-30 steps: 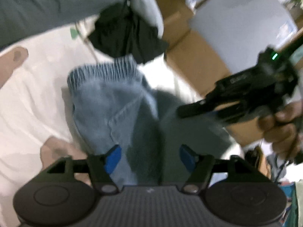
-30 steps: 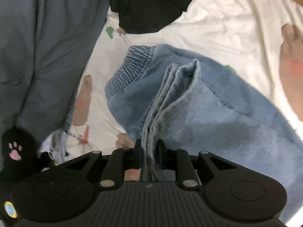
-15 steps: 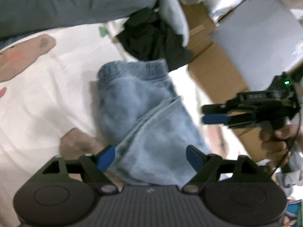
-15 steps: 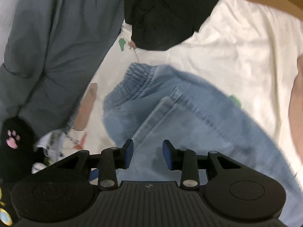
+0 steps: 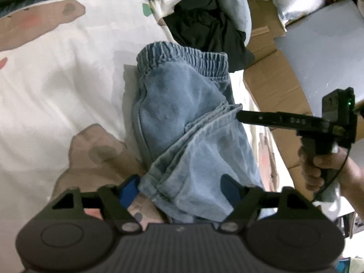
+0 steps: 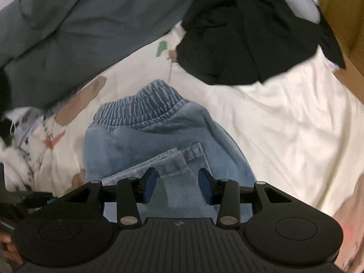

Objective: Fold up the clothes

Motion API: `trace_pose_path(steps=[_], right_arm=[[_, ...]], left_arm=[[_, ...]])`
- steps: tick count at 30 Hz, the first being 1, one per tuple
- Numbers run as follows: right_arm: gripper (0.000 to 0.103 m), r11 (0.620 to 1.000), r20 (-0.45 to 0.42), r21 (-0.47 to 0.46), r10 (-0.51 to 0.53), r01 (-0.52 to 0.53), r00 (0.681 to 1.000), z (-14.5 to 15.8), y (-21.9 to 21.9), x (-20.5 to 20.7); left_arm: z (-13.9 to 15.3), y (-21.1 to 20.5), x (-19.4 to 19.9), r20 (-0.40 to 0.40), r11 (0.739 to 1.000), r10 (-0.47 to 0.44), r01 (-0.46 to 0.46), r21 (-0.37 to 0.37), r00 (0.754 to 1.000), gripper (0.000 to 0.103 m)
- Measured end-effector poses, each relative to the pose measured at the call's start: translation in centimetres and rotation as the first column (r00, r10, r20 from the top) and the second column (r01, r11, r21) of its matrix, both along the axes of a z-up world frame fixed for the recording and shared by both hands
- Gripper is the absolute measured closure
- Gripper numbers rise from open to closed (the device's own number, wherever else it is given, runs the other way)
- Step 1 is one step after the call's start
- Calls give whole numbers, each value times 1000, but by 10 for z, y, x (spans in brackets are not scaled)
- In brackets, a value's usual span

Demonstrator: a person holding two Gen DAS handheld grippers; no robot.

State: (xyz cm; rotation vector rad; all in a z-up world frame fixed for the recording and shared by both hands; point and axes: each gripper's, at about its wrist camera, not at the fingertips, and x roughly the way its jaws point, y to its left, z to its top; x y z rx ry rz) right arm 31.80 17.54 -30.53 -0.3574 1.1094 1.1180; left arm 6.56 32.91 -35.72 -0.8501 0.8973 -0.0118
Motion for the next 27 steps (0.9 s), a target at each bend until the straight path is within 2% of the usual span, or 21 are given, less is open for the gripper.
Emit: trace_pose_path(steps=[3,4,7,10,11,16,20,22,24,27], right_arm=[[55,999,20,10,48,-48,999,-6,4,3],[55,998,20,13,65,-65,998,-9,5,3],[55,992,17,12,126,-126,992,-16,9,2],[55,986,6,12,166,-166,986,-24,14,3],[55,984,5,13,175,-175,984,-26,15,3],[55,969,11,-2,249,-249,968,-32,27,-1],[59,952,21,-28,306,-305,952,-35,38,-6],[65,950,6,-31,310,-309,951,-37,40,-5],[79,952,-3,-31,303,-303,953,-33,38,-4],[86,957,25,-21,289,-288,957,-22,31,-7]], left_arm=[[-6,2,2,-34,999,38,-39,-14,999,31],[-7,2,2,-39,998,48,-49,-27,998,37],[-11,3,1,-47,997,57,-60,-47,997,41],[-14,4,-1,-69,995,79,-83,-56,995,62],[-15,5,-2,-74,994,87,-92,-58,993,64],[-13,4,-1,-76,994,92,-95,-45,993,66],[-11,3,-1,-71,995,94,-97,-31,993,72],[-8,3,-1,-70,996,88,-90,-22,994,78],[-3,4,0,-67,997,80,-81,-15,995,79],[10,2,6,-37,998,58,-58,9,998,81]])
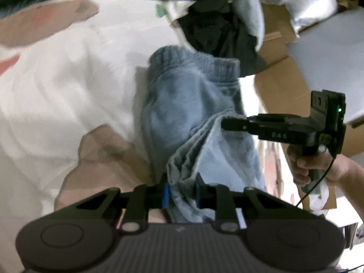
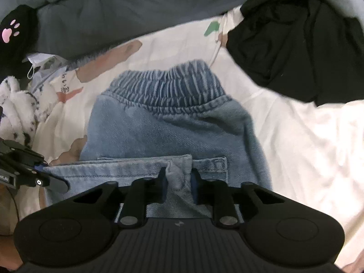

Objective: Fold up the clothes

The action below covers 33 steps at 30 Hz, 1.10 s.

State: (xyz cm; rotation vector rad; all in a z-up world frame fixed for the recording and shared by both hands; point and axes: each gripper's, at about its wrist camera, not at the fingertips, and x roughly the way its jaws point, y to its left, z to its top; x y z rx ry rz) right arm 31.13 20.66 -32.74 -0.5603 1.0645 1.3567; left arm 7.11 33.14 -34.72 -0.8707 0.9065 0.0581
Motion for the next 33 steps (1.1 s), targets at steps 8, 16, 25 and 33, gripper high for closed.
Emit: trace_pose_path(steps=[8,16,25,33], right_arm=[[88,995,79,36,-93,91,992,54,-16,1],[88,984,110,66,-171,165,979,99,-16,20],[88,975,165,8,-219,220,962,101,10,35],[88,966,212,-31,-245,257,946,89,40,37]], left_arm=[[45,2,13,76,997,-64,61,44,995,83],[72,13,51,111,993,-86,76,91,990,84],[76,32,86,88,984,-133,121,131,987,84],[65,48,108,52,982,-120,110,155,991,84]])
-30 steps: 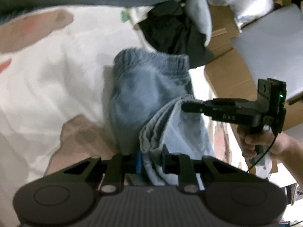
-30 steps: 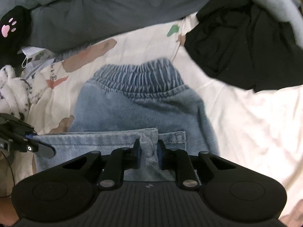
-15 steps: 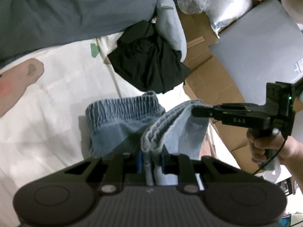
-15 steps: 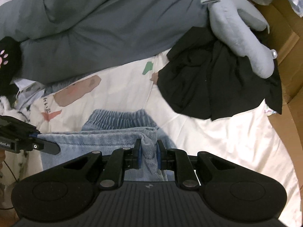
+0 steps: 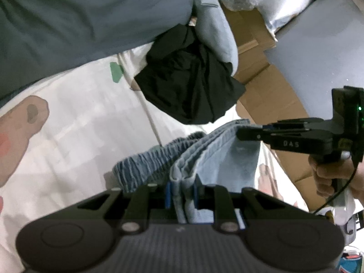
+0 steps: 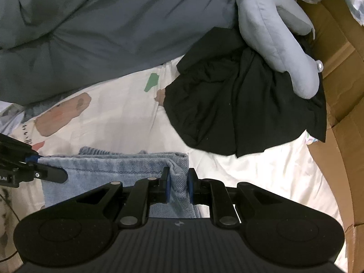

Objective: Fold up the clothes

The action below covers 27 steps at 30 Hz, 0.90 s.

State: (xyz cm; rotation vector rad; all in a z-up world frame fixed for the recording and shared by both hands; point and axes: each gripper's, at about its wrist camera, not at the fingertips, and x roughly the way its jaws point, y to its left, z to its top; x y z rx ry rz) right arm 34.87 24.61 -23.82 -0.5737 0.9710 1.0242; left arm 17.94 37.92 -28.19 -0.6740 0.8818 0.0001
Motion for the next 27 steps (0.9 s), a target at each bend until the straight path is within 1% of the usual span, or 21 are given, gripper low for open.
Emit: trace_pose_path(steps=[5,9,14,17,19,20,22,24,25,26,27], right_arm=[[88,999,8,-32,-32,33,999,-15,12,6],[88,998,7,-40,-43,44,999,-25,20,9],[87,998,16,-43,-46,46,999,-38,31,12],[84,996,24,-52,-66,67,998,-50,35,16],[83,991,35,-80,-101,104,994,-63,38,20],[82,989,37,-85,-120,123,992,-67,36,23],[82,986,29,-67,-152,153,988,-70,28,29],[78,981,24,-47,-186,187,982,-70,20,33],[78,979,24,-32,-203,204,979,-65,15,33],[78,977,20,-13,-213,213,977,-60,10,32],[77,976,17,8,-218,217,976,-54,5,29]], left_arm=[[-8,2,11,-18,1000,-2,2,20,1000,84],[-27,14,16,-46,1000,28,-28,8,999,84],[-47,22,23,-54,999,38,-38,6,998,83],[-60,25,26,-66,999,43,-44,-2,997,82],[-67,28,26,-75,998,57,-58,-17,996,81],[-66,29,26,-78,998,56,-58,-20,995,81],[-56,28,26,-73,999,45,-46,-13,996,79],[-44,26,24,-66,999,37,-37,4,997,76],[-38,24,22,-70,999,39,-37,29,997,69],[-32,23,21,-74,998,41,-37,53,996,64],[-25,21,20,-76,997,42,-37,74,996,64]])
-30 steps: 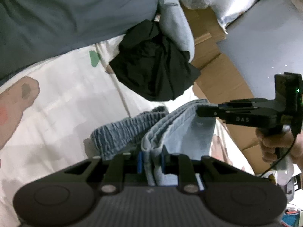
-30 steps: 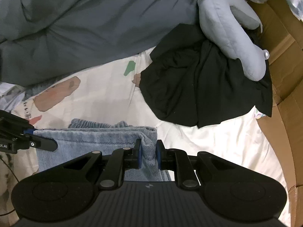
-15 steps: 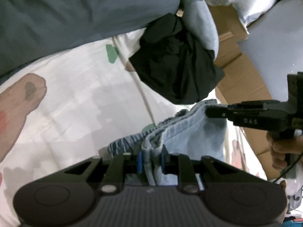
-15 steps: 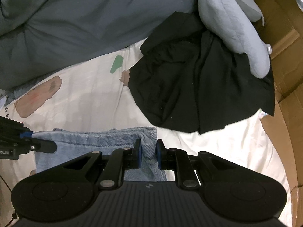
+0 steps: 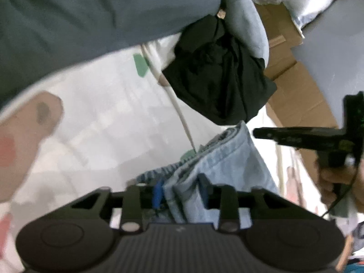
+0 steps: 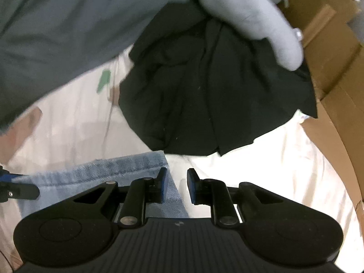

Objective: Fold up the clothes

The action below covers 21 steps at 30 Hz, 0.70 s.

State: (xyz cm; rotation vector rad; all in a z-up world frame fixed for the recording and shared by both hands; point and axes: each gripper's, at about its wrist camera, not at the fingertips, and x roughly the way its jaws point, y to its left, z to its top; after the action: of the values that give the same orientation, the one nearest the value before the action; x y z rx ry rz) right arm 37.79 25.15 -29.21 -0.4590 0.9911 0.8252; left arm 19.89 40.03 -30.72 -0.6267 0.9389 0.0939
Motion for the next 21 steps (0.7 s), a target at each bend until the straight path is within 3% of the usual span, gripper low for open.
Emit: trace_pose_path(steps=[5,13,16,21], right_arm=[[72,997,35,71,12,-15,999,26,-9,-21],[72,987,30,140,77,-81,997,42,-4,-54],[72,985,18,150,89,-90,996,39,0,-63],[73,984,5,166,58,-58,998,28,3,-69]], left_arm=[[27,-3,-5,1,999,14,-14,35,1000,63],[52,-22,-2,-19,982,18,-14,188,1000,64],[50,-27,0,-25,982,16,-11,187,1000,69],[47,-38,5,-13,988,-2,5,156,1000,70]])
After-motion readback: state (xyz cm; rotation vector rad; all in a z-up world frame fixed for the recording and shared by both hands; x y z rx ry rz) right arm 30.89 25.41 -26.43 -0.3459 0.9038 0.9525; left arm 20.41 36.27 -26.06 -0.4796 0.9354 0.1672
